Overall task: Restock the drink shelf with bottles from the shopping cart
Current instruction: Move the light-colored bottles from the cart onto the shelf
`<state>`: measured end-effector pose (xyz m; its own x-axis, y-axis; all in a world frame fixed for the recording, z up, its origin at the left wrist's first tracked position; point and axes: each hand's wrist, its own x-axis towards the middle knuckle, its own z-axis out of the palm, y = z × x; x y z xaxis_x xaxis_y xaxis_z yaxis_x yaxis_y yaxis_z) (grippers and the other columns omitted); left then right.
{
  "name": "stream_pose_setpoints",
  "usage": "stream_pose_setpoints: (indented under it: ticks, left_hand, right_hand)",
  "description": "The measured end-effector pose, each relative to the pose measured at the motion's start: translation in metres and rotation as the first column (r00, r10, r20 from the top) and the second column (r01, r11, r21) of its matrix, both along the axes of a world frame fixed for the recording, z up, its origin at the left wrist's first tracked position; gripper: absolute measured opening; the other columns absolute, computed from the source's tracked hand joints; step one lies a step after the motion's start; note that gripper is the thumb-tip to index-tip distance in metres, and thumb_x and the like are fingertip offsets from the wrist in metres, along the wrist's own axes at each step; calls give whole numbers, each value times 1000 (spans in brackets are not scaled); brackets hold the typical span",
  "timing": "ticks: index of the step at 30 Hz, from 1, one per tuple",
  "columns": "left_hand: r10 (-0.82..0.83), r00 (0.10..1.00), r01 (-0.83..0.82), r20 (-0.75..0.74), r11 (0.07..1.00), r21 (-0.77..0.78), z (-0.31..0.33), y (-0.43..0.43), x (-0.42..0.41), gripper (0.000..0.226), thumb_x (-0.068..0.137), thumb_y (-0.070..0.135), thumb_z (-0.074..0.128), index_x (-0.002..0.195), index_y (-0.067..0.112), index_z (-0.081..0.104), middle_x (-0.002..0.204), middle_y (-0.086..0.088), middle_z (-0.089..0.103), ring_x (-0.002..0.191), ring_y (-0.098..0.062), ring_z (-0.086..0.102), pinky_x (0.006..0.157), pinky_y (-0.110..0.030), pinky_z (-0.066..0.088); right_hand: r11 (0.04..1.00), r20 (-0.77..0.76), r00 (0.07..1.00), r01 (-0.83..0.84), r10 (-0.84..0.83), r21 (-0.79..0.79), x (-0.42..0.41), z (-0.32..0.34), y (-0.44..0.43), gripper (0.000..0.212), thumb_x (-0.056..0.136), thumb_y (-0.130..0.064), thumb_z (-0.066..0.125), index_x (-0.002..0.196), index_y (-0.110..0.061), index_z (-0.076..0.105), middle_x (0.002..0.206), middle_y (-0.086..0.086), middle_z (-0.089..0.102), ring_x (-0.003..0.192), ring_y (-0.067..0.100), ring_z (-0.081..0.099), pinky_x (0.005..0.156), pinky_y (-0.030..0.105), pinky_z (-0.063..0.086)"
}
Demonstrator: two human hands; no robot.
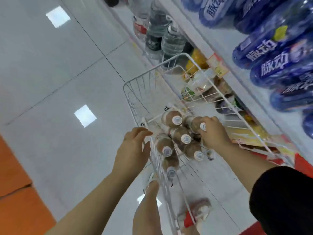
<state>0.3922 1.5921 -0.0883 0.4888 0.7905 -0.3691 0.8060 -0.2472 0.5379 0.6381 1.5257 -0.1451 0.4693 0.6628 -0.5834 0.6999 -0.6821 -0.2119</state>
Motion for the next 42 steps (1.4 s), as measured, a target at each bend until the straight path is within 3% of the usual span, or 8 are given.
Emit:
stream_pose_setpoints:
  ticks: [4, 9, 13, 22, 27, 30, 35, 42]
  left_hand:
    - [-10, 998, 19, -61, 987, 158, 6, 1, 17, 43, 79, 17, 69, 121, 20, 58, 129, -5, 54, 111, -35, 47, 89, -42, 46]
    - [-145, 987, 147, 64, 989, -33, 6, 18, 62, 46, 87, 20, 60, 131, 22, 47, 131, -1, 46, 108, -23, 55, 81, -35, 51]
    - [-342, 932, 331, -118, 938, -103, -23, 30, 100, 55, 87, 21, 60, 138, 27, 39, 141, -2, 36, 115, -26, 51, 81, -38, 49]
    - [-333, 936, 320, -110, 940, -120, -32, 28, 114, 17, 80, 27, 67, 97, 28, 66, 104, -4, 51, 85, -28, 56, 71, -33, 48]
    - [-220, 964, 218, 150, 975, 33, 77, 15, 114, 17, 69, 10, 75, 84, 17, 73, 71, 12, 55, 75, -11, 44, 60, -16, 40]
    - [-247, 947, 219, 204, 964, 150, 152, 4, 119, 25, 65, 11, 78, 90, 16, 73, 74, 16, 46, 68, 3, 45, 58, -2, 33]
    - [-341, 882, 246, 324, 922, 300, 283, -24, 137, 18, 68, 28, 77, 80, 17, 70, 74, 16, 47, 67, 6, 47, 60, -2, 33]
    - [-494, 715, 236, 494, 836, 496, 447, -87, 157, 14, 76, 34, 72, 77, 26, 61, 77, 7, 46, 71, 3, 47, 64, -4, 33]
  right_hand:
    - [991, -54, 998, 50, -43, 128, 7, 15, 0, 22, 80, -8, 63, 101, -12, 62, 104, 12, 47, 88, 36, 56, 73, 34, 42]
    - [904, -147, 969, 241, -201, 353, 13, 79, -19, 23, 73, -5, 67, 94, -14, 68, 98, 7, 55, 81, 23, 58, 72, 22, 41]
    - [831, -239, 935, 344, -262, 436, 23, 129, -40, 25, 72, -6, 70, 91, -21, 69, 98, -1, 58, 81, 6, 55, 69, -1, 37]
    - [720, -325, 884, 464, -337, 516, 32, 176, -66, 30, 67, -6, 70, 80, -32, 63, 86, -12, 56, 80, 2, 58, 68, 2, 41]
    - [673, -336, 883, 467, -327, 573, 33, 227, -83, 30, 68, -6, 70, 85, -31, 65, 84, -13, 57, 78, 5, 59, 70, 17, 47]
    - [633, -299, 909, 417, -291, 652, 35, 274, -94, 34, 68, -8, 74, 84, -35, 62, 84, -14, 60, 77, -4, 58, 69, 6, 43]
    - [566, -301, 921, 391, -249, 726, 41, 370, -124, 36, 69, -13, 76, 81, -43, 60, 89, -7, 69, 80, 10, 64, 75, 30, 52]
    - [403, -208, 955, 279, -210, 871, 41, 511, -189, 21, 77, -21, 70, 89, -38, 64, 83, -3, 70, 75, 21, 63, 71, 35, 51]
